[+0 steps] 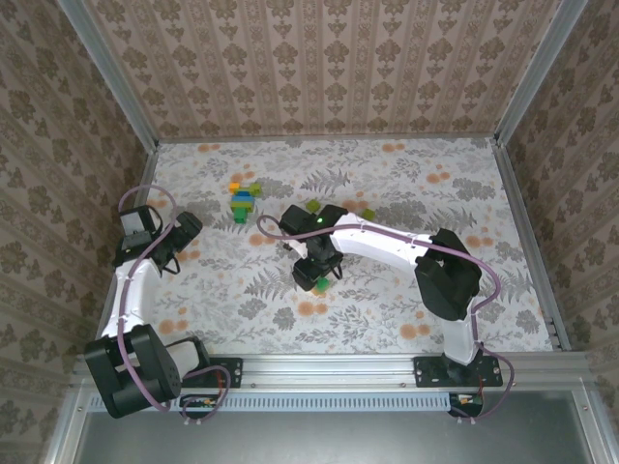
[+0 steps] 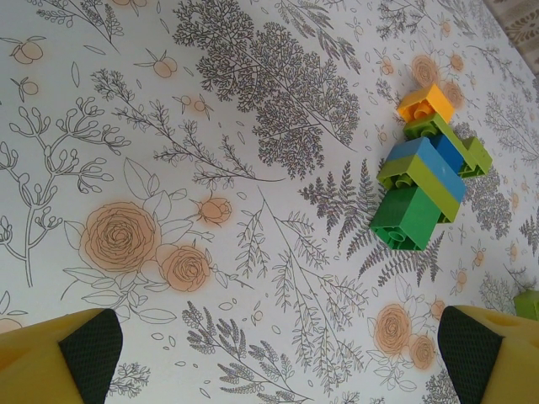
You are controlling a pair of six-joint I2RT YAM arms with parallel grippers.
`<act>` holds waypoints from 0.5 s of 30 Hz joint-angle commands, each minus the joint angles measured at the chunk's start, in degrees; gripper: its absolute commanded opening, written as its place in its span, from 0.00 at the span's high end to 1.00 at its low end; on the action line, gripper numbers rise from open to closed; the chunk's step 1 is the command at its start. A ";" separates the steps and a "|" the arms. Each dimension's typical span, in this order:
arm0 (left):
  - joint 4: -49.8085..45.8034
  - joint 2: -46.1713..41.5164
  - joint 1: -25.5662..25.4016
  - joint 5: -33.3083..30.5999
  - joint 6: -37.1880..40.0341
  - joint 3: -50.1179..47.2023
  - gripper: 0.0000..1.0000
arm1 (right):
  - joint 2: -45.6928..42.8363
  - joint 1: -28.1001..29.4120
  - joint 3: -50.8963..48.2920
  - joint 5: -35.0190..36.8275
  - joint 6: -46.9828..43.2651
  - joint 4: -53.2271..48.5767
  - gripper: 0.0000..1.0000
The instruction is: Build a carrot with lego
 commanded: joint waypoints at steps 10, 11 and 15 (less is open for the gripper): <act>-0.54 -0.22 -0.27 -0.10 1.28 1.86 0.00 | -0.87 -5.77 6.16 9.30 1.92 -1.22 0.34; -0.46 -0.26 -0.32 0.00 1.30 1.84 0.00 | -0.02 -6.85 6.72 9.55 1.76 -1.01 0.34; -0.52 -0.37 -0.34 0.07 1.25 1.79 0.00 | 4.35 -9.56 10.37 9.36 -0.27 -0.40 0.34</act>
